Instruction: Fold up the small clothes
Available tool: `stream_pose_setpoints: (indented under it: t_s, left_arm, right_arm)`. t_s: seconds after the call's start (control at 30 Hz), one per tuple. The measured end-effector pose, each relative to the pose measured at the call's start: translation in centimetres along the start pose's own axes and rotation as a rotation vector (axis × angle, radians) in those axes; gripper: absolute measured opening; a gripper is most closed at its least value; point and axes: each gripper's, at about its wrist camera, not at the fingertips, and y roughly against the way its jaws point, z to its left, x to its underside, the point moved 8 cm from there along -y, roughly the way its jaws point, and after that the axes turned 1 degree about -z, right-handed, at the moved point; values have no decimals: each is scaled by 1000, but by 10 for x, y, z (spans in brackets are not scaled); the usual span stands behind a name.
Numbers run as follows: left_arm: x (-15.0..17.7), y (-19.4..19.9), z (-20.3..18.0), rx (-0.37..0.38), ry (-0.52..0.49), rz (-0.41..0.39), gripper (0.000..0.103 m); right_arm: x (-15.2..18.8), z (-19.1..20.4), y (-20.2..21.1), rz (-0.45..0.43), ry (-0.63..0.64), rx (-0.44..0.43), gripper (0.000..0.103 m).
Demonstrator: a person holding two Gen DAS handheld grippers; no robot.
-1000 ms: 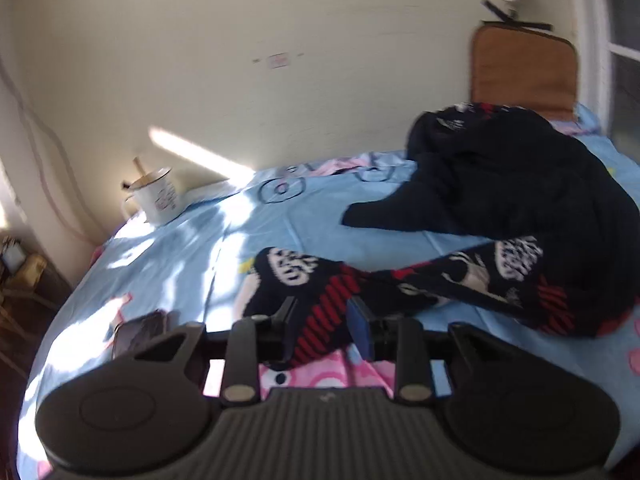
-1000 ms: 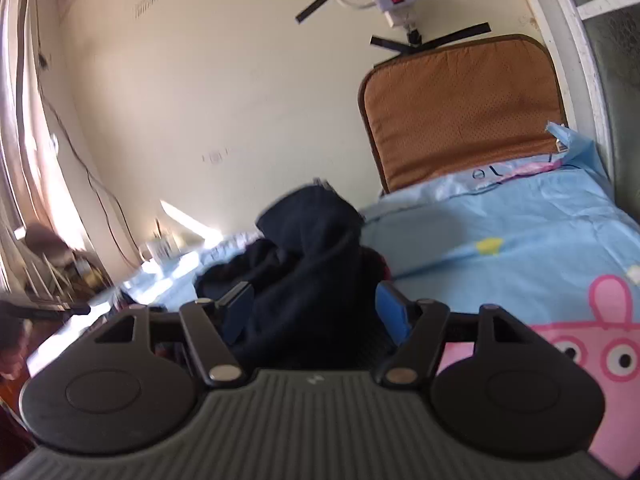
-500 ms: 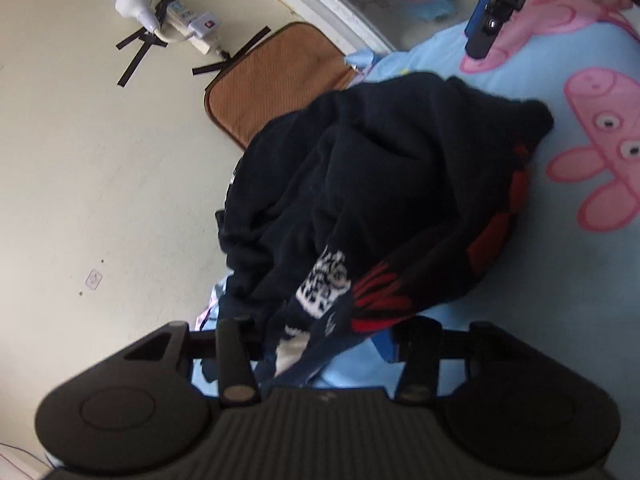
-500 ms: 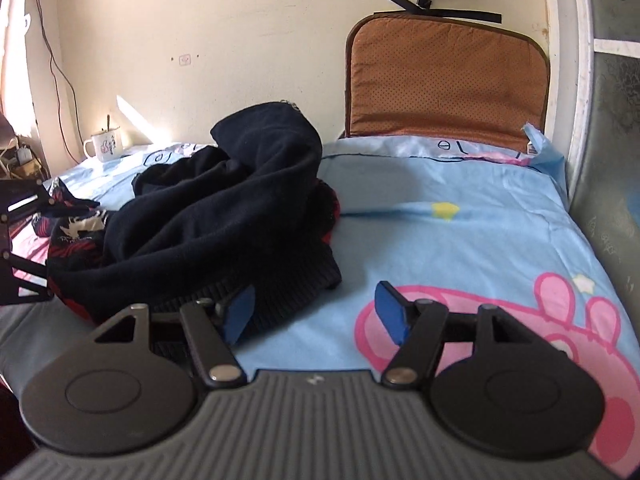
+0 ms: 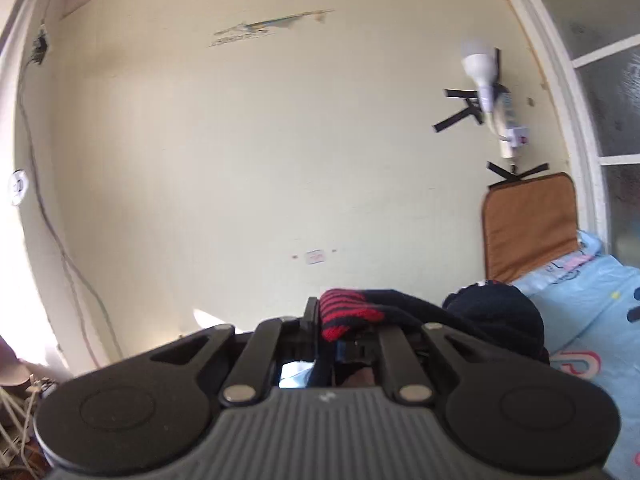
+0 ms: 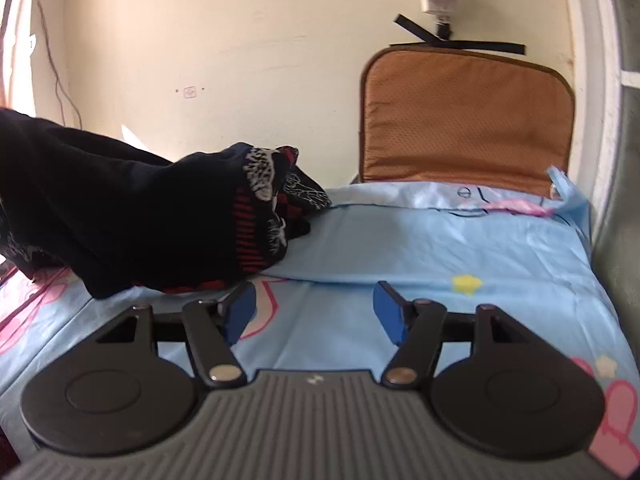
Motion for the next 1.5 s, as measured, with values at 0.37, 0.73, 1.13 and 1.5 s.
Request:
stream_pose_setpoints:
  t_s: [0.37, 0.73, 1.13, 1.5]
  left_arm:
    - [6, -3, 5, -79, -16, 24, 7]
    - [-7, 11, 8, -93, -18, -1, 7]
    - [-117, 103, 15, -8, 75, -348, 7]
    - [-178, 103, 32, 16, 150, -364, 7]
  right_arm:
    - [7, 146, -67, 4, 730, -261, 54]
    - [-2, 171, -117, -54, 883, -182, 9]
    - [-232, 69, 151, -638, 410, 126, 8]
    - [-307, 62, 251, -771, 468, 242, 9]
